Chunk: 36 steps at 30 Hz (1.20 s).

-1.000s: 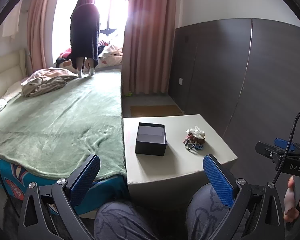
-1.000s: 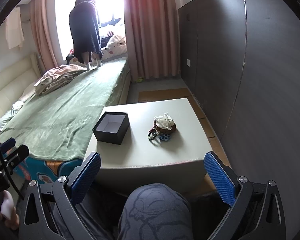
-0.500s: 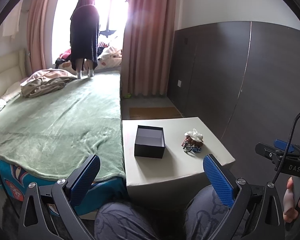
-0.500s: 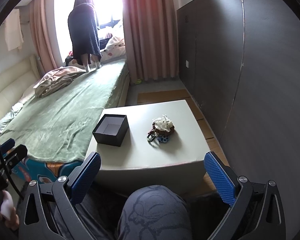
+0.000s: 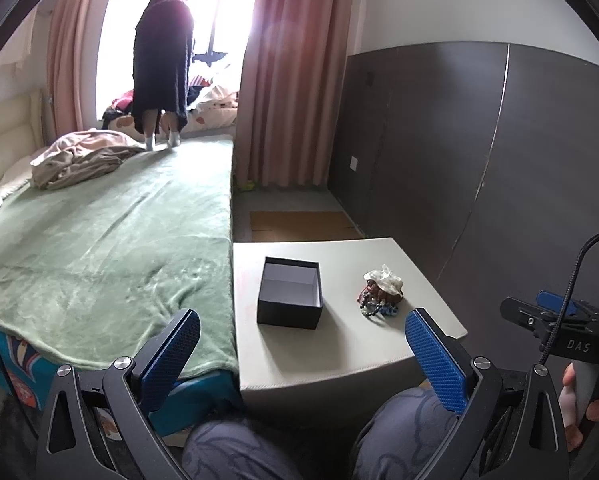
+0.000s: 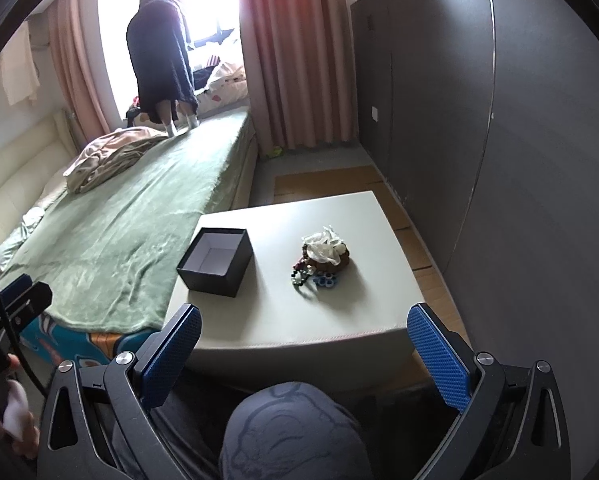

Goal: Organize jewelry
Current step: 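Reach the left gripper to the white plastic bag on the jewelry and grasp it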

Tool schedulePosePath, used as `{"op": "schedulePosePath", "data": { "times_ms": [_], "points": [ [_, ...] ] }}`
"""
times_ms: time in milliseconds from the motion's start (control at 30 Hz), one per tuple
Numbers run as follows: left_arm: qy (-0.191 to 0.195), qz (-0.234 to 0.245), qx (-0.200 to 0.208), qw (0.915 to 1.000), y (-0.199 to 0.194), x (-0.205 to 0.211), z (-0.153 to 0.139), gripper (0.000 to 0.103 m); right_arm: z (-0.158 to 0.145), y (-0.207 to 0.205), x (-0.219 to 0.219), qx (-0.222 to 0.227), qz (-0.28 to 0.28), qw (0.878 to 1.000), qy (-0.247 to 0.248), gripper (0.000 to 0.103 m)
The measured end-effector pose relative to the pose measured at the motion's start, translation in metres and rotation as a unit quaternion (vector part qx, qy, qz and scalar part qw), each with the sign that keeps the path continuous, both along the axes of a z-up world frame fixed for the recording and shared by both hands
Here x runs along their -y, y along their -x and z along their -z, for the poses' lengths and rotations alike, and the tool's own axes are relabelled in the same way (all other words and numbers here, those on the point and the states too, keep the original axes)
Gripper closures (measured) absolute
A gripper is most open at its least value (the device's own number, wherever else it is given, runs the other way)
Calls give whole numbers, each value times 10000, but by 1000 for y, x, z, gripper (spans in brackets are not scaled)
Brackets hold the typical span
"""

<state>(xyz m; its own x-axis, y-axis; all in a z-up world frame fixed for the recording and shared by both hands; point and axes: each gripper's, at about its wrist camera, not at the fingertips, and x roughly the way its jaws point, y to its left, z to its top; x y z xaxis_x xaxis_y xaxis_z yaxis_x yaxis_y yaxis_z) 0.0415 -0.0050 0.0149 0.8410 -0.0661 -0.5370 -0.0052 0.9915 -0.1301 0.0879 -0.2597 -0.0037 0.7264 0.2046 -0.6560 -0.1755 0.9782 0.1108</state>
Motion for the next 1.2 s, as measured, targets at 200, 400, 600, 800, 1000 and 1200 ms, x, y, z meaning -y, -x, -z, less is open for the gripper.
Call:
{"op": "schedulePosePath", "data": {
  "times_ms": [200, 400, 600, 800, 1000, 1200],
  "points": [
    [72, 114, -60, 9999, -33, 2, 3, 1, 6, -36, 11, -141, 109, 9998, -102, 0],
    [222, 301, -236, 9990, -74, 4, 14, 3, 15, -65, 25, -300, 254, 9989, -264, 0],
    [364, 641, -488, 9961, -114, 19, 33, 12, 31, -89, 46, -508, 474, 9965, -466, 0],
    [458, 981, -799, 9909, -152, 42, 53, 25, 47, -109, 66, -708, 707, 9933, -571, 2],
    [489, 1274, -1094, 9846, -184, 69, 67, 30, 62, -124, 86, -901, 867, 9895, -720, 2],
    [374, 1578, -1407, 9767, -218, 97, 81, 36, 77, -139, 103, -1065, 1000, 9853, -881, 2]
  ]
}}
